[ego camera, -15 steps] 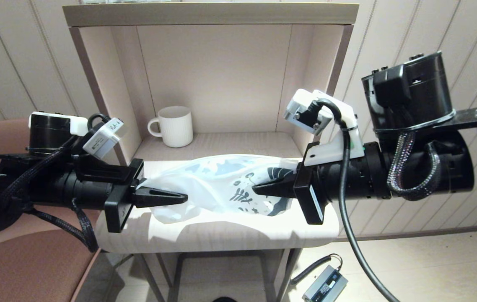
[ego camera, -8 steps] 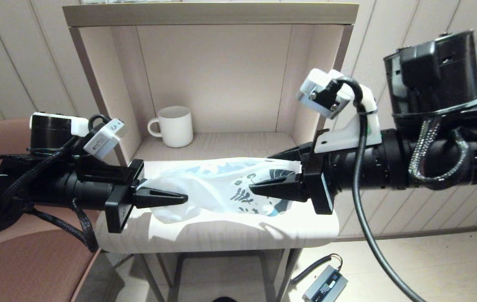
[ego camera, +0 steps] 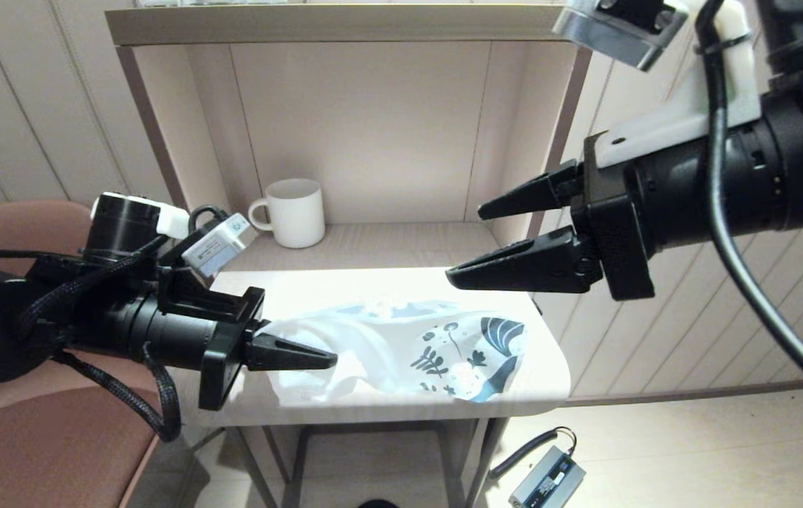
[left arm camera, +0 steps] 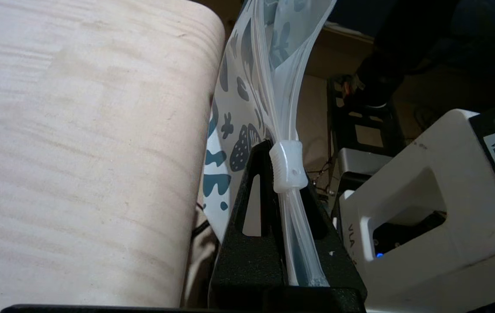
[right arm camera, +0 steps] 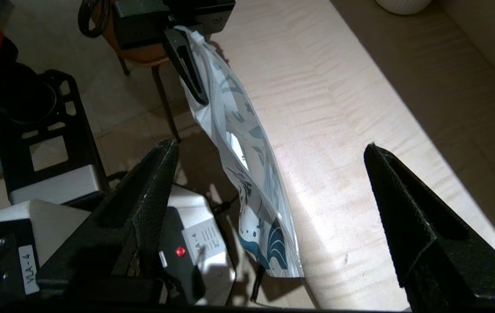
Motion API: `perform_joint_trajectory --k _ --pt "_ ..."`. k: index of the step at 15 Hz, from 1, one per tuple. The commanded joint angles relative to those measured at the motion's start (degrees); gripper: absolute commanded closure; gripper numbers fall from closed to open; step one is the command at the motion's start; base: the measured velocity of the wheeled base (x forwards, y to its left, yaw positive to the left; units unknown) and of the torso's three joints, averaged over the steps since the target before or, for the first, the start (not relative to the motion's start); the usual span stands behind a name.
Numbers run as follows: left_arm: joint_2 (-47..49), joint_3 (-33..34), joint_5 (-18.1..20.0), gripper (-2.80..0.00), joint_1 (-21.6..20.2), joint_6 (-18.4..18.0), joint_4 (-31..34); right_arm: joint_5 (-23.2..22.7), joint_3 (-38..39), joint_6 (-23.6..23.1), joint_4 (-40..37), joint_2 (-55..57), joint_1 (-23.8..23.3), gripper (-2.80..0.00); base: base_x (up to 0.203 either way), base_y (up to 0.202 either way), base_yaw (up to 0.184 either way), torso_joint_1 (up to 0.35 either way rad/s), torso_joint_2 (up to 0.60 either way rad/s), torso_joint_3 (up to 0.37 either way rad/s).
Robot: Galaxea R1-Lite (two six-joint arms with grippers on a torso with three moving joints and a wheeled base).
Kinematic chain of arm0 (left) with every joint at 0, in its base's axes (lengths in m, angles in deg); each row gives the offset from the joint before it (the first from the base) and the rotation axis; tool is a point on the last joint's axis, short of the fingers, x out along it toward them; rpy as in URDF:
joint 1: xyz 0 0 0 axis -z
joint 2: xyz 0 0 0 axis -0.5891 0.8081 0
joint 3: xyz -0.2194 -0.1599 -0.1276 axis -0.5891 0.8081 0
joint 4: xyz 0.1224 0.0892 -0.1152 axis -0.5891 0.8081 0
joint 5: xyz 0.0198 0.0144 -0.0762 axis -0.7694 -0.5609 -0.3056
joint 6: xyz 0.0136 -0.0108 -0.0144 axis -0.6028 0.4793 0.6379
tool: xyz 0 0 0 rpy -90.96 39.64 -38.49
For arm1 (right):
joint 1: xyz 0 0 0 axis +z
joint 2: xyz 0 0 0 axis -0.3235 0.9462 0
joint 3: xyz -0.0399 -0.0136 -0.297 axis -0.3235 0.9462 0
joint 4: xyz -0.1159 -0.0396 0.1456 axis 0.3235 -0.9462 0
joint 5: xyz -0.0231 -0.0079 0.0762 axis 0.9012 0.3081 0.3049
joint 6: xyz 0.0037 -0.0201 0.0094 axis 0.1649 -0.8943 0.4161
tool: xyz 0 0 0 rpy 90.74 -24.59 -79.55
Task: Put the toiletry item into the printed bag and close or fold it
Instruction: Close the strorage bag and place it on the desk
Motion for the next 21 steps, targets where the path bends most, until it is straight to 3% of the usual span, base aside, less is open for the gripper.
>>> perform_joint_trajectory --k 1,3,7,13,21 --pt "0.49 -4.50 -0.05 0.00 1.08 -2.06 4.66 3.09 -7.48 -2.81 -7.04 5.86 3.33 -2.80 0.000 0.000 0.000 0.000 0.00 0.000" --pt "2.52 -7.61 -0.26 0.00 2.12 -3.05 5.78 5.66 -11.94 -5.04 -9.45 9.30 6.02 -2.80 0.000 0.000 0.000 0.000 0.00 0.000" --pt "7.66 -13.46 -2.97 0.00 2.77 -3.84 11.52 6.01 -12.89 -7.09 -7.67 13.15 7.63 -2.80 0.000 0.000 0.000 0.000 0.00 0.000" --pt "7.71 -13.83 -2.91 0.00 2.77 -4.92 13.03 5.74 -12.87 -7.80 -3.49 18.13 10.55 -2.80 0.000 0.000 0.000 0.000 0.00 0.000" --pt "7.57 -13.39 -2.47 0.00 2.86 -5.10 12.98 5.56 -12.96 -7.82 -0.33 20.61 10.04 -2.80 0.000 0.000 0.000 0.000 0.00 0.000"
